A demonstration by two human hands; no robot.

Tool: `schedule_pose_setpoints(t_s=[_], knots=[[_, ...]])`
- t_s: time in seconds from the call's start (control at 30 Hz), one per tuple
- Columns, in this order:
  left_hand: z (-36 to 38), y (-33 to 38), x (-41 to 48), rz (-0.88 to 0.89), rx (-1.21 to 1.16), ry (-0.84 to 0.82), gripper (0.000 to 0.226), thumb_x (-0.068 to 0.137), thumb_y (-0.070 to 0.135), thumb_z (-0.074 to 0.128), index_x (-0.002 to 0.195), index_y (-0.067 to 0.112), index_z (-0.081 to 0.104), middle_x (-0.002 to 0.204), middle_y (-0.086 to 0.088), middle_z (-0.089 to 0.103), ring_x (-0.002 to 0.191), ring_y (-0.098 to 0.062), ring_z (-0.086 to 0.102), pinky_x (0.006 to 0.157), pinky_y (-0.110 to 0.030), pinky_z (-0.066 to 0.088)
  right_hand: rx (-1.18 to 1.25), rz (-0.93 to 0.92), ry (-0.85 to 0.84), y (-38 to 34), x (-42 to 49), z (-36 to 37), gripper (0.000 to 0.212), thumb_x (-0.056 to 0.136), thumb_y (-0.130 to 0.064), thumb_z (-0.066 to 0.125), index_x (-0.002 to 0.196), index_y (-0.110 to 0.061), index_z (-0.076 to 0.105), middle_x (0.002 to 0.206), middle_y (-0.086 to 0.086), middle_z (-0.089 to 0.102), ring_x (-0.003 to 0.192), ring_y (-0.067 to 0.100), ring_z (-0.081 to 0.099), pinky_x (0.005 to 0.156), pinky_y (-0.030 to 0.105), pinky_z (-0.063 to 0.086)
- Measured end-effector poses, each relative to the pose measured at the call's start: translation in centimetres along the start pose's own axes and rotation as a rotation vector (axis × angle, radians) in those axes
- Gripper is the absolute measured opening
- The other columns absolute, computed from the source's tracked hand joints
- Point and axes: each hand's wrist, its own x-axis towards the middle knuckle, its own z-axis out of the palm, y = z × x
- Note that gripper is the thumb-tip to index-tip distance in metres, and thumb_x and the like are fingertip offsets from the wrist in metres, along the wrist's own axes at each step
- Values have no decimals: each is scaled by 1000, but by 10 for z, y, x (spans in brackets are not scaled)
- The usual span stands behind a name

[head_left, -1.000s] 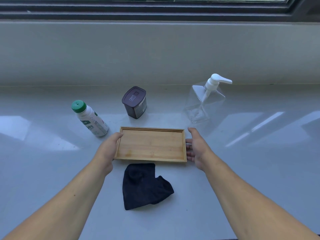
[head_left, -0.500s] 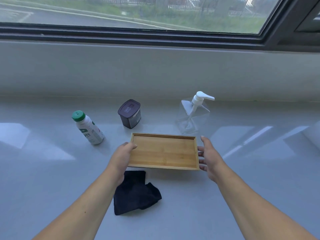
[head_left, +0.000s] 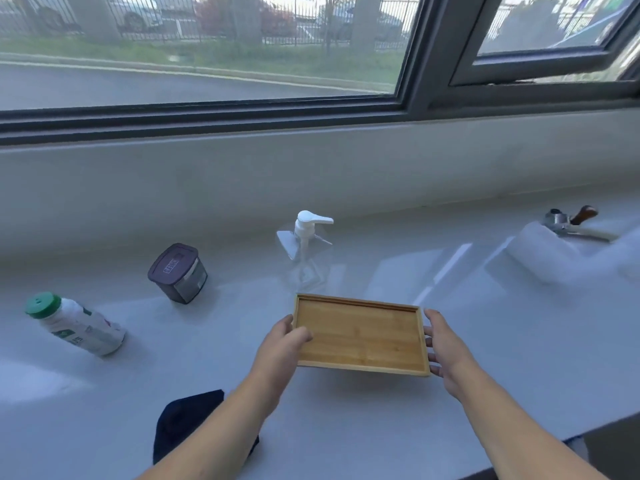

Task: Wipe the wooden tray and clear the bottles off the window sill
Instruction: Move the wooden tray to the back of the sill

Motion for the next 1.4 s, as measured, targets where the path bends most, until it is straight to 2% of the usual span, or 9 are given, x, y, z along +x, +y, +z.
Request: schedule_pose_setpoints(t_s=[0.07,0.13,0.2,0.3,0.67,0.83,1.03,1.13,1.4], knots=[[26,11,10,7,15,-12,50,67,44,61,116,38,65,101,34,73,98,15,63,86,-27,45,8,-8,16,-10,15,-22,70,58,-81,53,86,-24,82,89,4,82,85,27,77,74,39,58],[56,21,23,10,19,0,69,65,46,62,132,32,65,120,16,74,116,-5,65,101,-37,49,3,-16,24,-22,35,-47,70,60,-82,52,86,-25,82,98,8,82,92,29,77,83,43,61],[83,25,37,-32,-8,18,82,66,45,63,146,27,57,138,3,66,130,-20,60,116,-49,42,-22,-18,25,-33,58,-69,82,62,-84,50,107,-22,79,115,11,78,105,31,73,98,49,57],[126,35,56,-65,-39,51,74,64,46,63,137,31,63,136,1,67,126,-22,61,117,-52,42,-55,-15,-15,-51,98,-100,100,69,-86,48,137,-16,64,144,12,63,131,34,59,115,54,43],[198,79,134,-83,-75,221,95,69,46,60,160,30,38,149,6,51,133,-19,50,111,-39,39,-226,-102,-103,-131,218,-123,88,74,-86,41,117,-14,71,122,11,70,113,33,64,110,52,47],[186,98,168,-81,-91,283,96,69,46,59,161,31,37,155,4,49,140,-21,47,121,-46,35,-234,-121,-143,-166,249,-94,93,72,-84,40,122,-10,68,127,11,67,116,33,61,110,51,46],[179,124,218,-53,-83,363,94,69,47,59,159,29,40,151,0,52,135,-22,49,108,-37,36,-269,-205,-108,-202,289,-61,78,77,-83,42,110,-16,63,119,10,60,109,34,56,105,49,45],[176,132,245,-51,-95,396,91,68,47,61,156,28,44,150,-3,56,134,-27,53,118,-47,39,-287,-249,-126,-214,313,-49,78,88,-76,42,130,-14,64,130,17,59,123,39,56,109,49,42],[174,140,283,-53,-100,418,83,65,46,63,145,28,52,132,1,60,116,-21,56,89,-35,39,-279,-173,-142,-225,348,-38,88,74,-85,45,127,-18,65,118,3,61,103,26,55,93,40,43]])
